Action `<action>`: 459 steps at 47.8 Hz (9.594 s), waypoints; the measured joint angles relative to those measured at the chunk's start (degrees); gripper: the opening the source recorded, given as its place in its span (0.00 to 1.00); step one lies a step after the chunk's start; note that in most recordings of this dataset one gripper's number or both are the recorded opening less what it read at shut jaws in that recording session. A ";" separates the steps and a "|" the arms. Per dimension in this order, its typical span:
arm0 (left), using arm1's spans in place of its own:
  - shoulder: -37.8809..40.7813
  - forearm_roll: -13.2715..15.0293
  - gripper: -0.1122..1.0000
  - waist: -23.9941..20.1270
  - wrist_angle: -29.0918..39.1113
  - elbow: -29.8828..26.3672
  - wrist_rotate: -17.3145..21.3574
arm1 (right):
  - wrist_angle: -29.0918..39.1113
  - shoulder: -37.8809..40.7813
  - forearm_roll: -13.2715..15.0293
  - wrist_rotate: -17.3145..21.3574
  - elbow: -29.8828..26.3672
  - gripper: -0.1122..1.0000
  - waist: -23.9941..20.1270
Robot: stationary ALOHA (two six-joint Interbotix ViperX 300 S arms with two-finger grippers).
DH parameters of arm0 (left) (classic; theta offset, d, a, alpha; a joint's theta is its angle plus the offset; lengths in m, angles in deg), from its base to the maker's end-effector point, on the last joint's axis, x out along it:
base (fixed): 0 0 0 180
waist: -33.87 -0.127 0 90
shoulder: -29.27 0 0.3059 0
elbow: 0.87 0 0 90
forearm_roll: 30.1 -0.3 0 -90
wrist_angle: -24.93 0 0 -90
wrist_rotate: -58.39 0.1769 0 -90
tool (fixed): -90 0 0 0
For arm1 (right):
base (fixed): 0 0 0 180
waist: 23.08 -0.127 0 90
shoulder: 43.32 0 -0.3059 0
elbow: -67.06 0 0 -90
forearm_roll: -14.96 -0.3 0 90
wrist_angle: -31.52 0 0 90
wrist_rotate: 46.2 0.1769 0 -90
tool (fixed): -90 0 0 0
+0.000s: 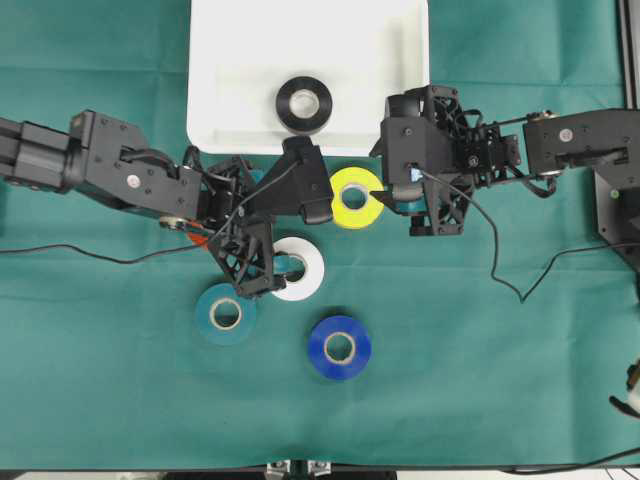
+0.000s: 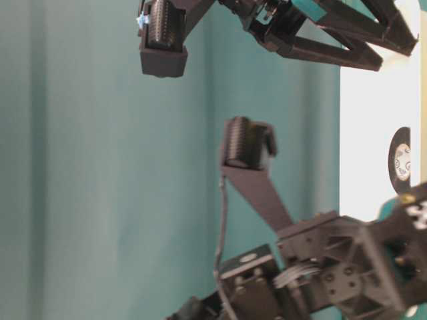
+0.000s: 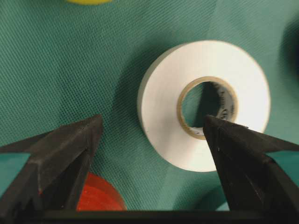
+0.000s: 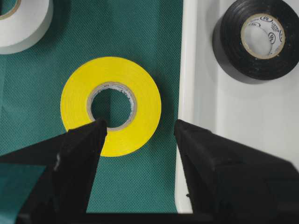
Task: Put the tape alternately from left to right into the white case.
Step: 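Move the left gripper to the white roll and grasp it, then carry the white roll into the tray and release it, then move the right gripper to the blue roll and grasp it, then carry the blue roll into the tray beside the black roll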
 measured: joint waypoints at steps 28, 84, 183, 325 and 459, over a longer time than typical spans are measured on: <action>1.76 0.09 0.61 -1.85 0.18 -0.26 0.00 | -1.23 0.09 0.00 0.18 0.00 0.70 0.00; 3.43 -0.26 0.08 -2.90 3.52 -2.64 0.44 | -3.60 0.00 0.00 0.18 1.23 0.70 -0.09; -9.67 -0.44 0.08 -25.40 4.48 6.94 25.49 | -4.04 0.00 -0.09 0.18 0.79 0.70 0.00; -22.50 -0.18 0.84 -3.34 -7.73 20.04 25.66 | -1.49 9.23 -5.27 12.74 -8.53 0.70 -22.85; -21.45 -0.26 0.84 -1.85 -8.79 20.92 25.66 | 18.54 9.14 7.12 13.45 -18.54 0.33 -14.59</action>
